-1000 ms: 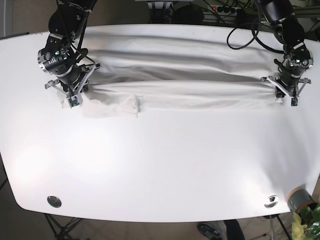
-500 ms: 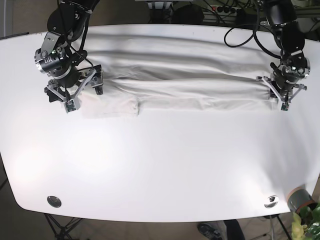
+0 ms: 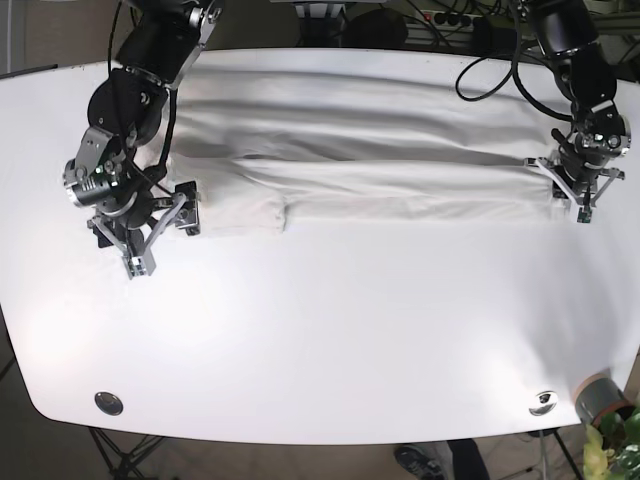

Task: Fold the T-shirt properly
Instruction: 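Release the fold and regrasp the shirt with the right gripper, then pull the folded shirt edge with both grippers to straighten it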

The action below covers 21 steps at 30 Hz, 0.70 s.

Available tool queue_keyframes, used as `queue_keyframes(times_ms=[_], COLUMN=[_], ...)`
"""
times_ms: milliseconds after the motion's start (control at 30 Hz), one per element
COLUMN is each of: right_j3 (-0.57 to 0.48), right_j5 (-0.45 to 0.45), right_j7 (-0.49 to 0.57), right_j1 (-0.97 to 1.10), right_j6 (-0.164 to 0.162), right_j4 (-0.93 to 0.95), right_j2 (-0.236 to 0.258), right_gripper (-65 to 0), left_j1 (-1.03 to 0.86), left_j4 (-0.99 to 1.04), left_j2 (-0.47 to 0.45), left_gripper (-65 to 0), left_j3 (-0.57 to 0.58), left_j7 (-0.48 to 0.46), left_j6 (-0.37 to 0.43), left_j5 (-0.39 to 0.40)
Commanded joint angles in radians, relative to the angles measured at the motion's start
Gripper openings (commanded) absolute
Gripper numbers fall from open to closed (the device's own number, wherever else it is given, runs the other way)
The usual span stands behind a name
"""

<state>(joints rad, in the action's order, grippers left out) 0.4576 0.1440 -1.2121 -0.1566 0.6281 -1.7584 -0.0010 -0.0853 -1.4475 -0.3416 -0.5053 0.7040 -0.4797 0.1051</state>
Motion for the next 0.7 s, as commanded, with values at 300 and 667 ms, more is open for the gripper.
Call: queue_keyframes(times_ms=[300, 667], right_j3=[-0.003, -0.003], right_j5=[0.018, 0.026], right_j7=[0.094, 0.143], right_j1=[-0.154, -0.154], right_j6=[-0.142, -0.152], right_j4=[0.354, 0.452], right_j2=[0.019, 0.022], right_gripper=[-14.9, -15.5], left_j1=[0.015, 0.015], left_j4=[-0.074, -0.146], left_j2=[0.034, 0.042], left_gripper=[-42.6, -42.4], left_j3=[-0.095, -0.099], left_j7=[-0.022, -0.022], left_j6=[0.009, 0.009], left_j5=[-0.005, 0.002])
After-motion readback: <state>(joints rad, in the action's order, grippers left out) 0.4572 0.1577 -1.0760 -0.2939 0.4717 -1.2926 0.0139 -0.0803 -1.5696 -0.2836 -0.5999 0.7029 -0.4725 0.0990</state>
